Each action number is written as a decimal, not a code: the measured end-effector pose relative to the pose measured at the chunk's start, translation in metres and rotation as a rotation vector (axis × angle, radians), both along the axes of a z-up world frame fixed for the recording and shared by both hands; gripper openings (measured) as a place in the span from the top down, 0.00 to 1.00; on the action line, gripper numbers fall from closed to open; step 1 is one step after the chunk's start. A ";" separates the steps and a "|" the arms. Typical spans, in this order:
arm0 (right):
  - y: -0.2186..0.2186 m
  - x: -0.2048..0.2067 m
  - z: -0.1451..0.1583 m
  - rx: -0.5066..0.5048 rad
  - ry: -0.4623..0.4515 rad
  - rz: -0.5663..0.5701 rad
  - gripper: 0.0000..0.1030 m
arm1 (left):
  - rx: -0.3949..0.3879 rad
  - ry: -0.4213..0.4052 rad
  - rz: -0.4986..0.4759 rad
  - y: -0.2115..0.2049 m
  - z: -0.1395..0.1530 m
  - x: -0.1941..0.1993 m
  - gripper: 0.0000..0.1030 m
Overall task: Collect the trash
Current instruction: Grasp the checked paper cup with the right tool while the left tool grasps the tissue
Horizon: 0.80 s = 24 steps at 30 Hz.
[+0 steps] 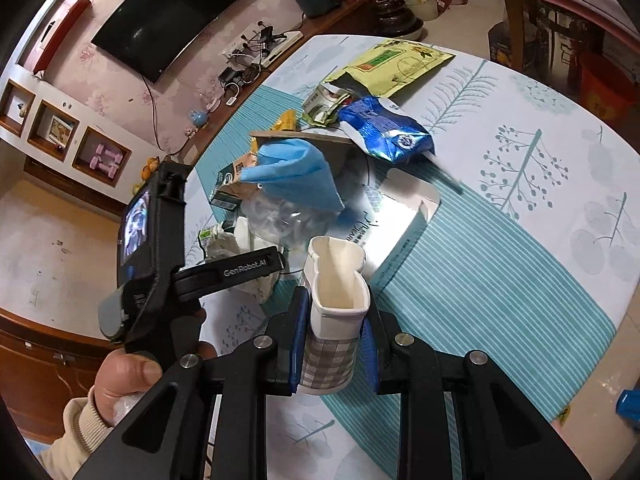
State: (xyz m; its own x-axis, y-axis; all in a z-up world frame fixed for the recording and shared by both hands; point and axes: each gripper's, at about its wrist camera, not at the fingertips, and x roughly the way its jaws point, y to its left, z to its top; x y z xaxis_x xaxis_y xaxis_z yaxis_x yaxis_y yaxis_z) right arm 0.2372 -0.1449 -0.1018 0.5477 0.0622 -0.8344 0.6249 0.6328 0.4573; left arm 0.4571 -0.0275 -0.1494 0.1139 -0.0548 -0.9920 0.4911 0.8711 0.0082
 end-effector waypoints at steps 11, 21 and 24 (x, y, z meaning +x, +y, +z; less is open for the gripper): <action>-0.004 -0.024 -0.001 0.001 -0.007 0.027 0.77 | -0.022 -0.081 0.000 0.009 0.004 -0.016 0.44; -0.017 -0.070 0.010 0.015 -0.047 0.073 0.77 | -0.084 -0.051 0.053 0.058 0.027 -0.061 0.90; -0.020 -0.089 0.014 0.025 -0.066 0.114 0.77 | -0.108 -0.065 0.068 0.070 0.040 -0.089 0.90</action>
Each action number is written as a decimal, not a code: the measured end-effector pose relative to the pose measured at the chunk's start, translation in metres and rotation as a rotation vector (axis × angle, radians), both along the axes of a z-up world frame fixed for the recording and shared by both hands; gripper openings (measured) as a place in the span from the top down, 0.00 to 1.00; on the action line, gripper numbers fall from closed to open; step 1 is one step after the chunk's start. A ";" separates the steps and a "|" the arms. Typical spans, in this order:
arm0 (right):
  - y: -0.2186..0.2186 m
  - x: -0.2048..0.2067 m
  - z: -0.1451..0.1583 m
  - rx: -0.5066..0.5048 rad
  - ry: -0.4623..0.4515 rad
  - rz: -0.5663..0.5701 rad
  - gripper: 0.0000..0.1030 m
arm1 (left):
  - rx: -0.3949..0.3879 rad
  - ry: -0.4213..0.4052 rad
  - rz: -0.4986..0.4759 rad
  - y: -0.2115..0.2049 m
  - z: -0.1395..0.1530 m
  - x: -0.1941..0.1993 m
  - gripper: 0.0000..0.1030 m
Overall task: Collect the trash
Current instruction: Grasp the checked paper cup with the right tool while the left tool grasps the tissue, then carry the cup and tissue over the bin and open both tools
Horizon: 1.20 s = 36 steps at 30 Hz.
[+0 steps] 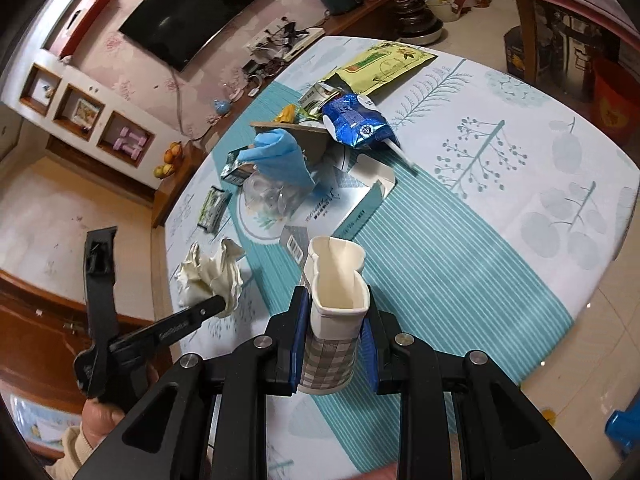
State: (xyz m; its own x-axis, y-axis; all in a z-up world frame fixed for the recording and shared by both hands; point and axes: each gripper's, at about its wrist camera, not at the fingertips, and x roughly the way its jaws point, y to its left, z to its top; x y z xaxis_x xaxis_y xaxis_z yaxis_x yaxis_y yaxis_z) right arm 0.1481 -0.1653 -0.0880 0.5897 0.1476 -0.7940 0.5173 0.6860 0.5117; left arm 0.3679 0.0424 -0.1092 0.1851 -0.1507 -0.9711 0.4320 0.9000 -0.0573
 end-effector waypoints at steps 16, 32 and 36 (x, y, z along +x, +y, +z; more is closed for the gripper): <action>-0.016 -0.157 0.015 -0.082 0.013 0.483 0.77 | -0.139 -0.057 0.233 0.005 0.071 -0.246 0.90; -0.006 -0.230 -0.126 -0.065 0.223 0.519 0.77 | -0.098 0.042 0.158 -0.033 -0.006 -0.394 0.90; -0.008 -0.238 -0.188 -0.062 0.281 0.494 0.77 | -0.072 0.068 0.124 -0.039 -0.056 -0.404 0.90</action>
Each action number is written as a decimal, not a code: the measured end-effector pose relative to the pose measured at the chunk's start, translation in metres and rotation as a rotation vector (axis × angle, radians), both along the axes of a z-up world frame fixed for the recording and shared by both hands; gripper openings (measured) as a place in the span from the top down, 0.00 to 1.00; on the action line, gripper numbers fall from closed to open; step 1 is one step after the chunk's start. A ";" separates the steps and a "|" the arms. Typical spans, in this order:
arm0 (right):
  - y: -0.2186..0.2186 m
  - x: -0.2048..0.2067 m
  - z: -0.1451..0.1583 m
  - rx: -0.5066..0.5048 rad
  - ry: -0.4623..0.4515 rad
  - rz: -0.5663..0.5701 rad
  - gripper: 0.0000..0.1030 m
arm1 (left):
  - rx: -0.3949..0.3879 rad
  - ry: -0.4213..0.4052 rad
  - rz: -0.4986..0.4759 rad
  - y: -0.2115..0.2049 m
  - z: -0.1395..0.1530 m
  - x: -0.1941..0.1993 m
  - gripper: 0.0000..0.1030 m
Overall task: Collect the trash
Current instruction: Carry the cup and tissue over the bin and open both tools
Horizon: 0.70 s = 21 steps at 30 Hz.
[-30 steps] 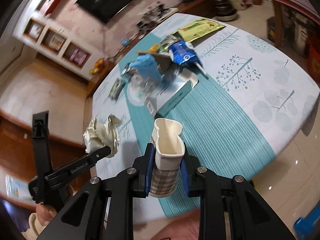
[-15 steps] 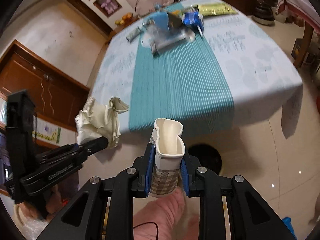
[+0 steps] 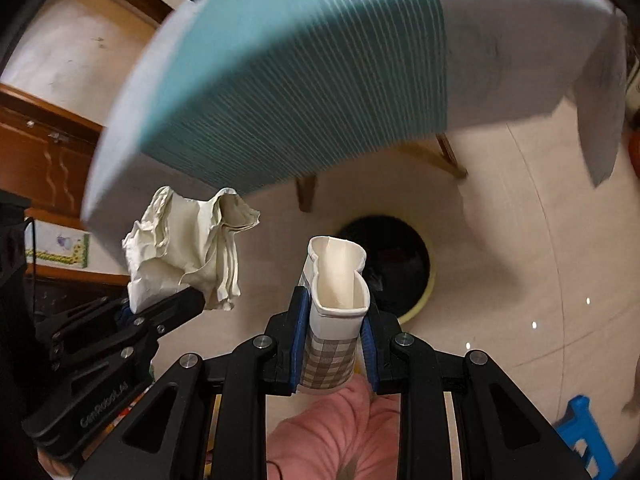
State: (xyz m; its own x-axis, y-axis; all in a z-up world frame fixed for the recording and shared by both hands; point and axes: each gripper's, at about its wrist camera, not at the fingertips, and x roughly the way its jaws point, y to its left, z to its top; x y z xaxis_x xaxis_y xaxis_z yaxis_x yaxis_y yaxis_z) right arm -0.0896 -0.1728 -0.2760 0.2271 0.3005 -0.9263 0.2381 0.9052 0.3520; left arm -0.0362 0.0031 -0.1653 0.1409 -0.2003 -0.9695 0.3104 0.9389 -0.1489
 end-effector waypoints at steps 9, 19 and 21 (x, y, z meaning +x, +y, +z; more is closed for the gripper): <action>-0.007 -0.001 -0.108 -0.017 0.064 -0.069 0.68 | 0.015 0.063 0.003 -0.004 -0.114 -0.002 0.89; 0.008 0.019 -0.169 -0.031 0.104 -0.106 0.56 | 0.058 0.039 0.050 0.003 -0.187 0.010 0.33; 0.013 0.020 -0.168 -0.036 0.093 -0.100 0.56 | 0.072 0.038 0.055 0.007 -0.192 0.012 0.33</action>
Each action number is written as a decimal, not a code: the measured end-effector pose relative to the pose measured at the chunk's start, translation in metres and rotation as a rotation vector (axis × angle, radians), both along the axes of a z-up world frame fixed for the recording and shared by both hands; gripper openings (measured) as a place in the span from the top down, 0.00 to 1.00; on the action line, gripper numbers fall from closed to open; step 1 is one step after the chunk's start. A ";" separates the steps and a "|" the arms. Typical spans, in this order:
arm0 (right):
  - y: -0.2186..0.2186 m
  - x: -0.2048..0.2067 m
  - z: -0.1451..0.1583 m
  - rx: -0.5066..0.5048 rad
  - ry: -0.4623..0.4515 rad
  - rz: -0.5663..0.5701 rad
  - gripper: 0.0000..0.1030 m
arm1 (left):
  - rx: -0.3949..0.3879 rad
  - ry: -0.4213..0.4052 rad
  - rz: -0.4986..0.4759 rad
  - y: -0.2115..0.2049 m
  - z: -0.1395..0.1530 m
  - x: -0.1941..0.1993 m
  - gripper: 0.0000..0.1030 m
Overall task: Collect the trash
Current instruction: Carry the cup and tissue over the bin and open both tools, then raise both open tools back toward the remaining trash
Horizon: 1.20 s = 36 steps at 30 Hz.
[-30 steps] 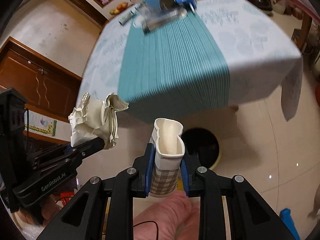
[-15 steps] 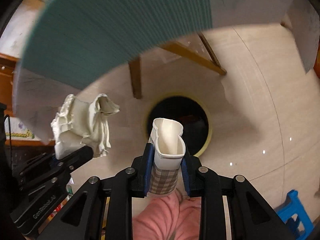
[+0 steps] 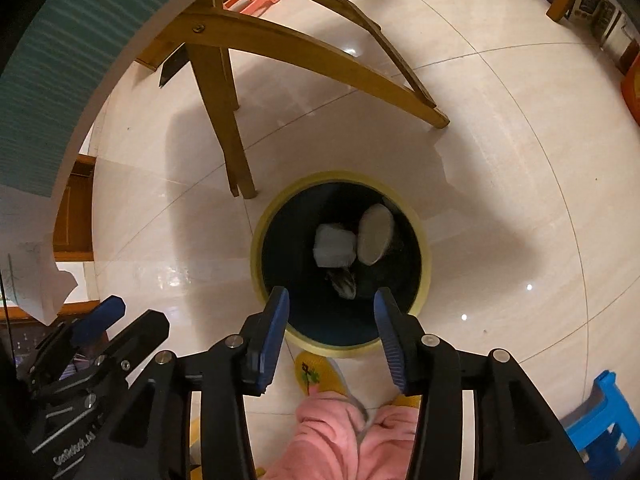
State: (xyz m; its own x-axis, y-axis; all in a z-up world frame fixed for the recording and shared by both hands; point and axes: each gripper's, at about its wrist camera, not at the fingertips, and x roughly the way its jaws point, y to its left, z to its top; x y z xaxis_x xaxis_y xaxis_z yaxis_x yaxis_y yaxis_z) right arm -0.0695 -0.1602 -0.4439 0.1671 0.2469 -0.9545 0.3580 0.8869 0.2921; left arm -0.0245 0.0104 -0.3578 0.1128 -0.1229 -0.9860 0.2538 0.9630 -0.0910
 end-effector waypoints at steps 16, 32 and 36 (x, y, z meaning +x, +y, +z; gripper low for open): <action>0.007 -0.004 0.104 -0.024 -0.111 0.020 0.56 | 0.009 -0.101 0.049 0.019 0.074 0.005 0.32; -0.021 -0.021 0.260 -0.076 -0.230 0.069 0.56 | -0.005 -0.203 0.165 0.069 0.225 -0.008 0.31; -0.023 -0.027 0.292 -0.073 -0.255 0.088 0.56 | -0.014 -0.223 0.199 0.075 0.260 -0.011 0.31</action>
